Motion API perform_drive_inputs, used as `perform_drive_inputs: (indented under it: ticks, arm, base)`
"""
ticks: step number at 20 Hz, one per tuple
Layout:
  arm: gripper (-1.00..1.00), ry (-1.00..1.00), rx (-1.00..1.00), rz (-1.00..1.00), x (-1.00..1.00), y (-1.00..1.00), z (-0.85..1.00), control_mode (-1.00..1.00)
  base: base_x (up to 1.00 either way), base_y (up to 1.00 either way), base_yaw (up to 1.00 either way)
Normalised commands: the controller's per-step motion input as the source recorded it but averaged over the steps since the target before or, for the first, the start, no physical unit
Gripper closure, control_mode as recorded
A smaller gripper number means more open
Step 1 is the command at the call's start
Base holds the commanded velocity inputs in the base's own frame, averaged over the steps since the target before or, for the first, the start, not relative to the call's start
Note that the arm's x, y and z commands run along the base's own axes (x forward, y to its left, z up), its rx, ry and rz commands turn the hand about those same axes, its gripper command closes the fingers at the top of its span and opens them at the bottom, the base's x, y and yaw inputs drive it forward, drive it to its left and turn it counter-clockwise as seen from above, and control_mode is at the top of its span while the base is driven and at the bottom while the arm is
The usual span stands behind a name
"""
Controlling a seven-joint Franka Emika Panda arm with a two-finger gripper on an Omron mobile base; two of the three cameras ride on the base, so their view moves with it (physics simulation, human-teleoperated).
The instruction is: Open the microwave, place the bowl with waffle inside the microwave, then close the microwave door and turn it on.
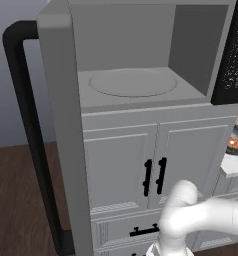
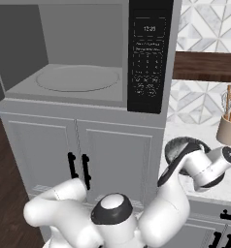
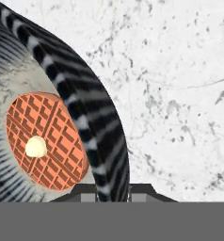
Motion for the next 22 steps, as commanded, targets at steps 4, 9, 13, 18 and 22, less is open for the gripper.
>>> perform_drive_inputs:
  ticks: [4, 9, 13, 18, 22]
  arm:
    - [1.0, -0.05, 0.0, -0.12, -0.89, -0.31, 0.16, -1.0]
    - [1.0, 0.0, 0.0, -0.21, -0.98, -0.45, 0.43, -1.0]
    - [1.0, -0.02, 0.0, -0.16, -0.98, -0.04, 0.6, -1.0]
    - [1.0, -0.06, 0.0, -0.03, -0.7, 0.23, 0.58, -1.0]
    - [1.0, 0.0, -0.01, 0.0, -0.31, 0.52, 0.6, -1.0]
  base:
    - [0.0, 0.0, 0.0]
    - [0.0, 0.0, 0.0]
    - [0.0, 0.0, 0.0]
    - [0.0, 0.0, 0.0]
    - [0.0, 0.0, 0.0]
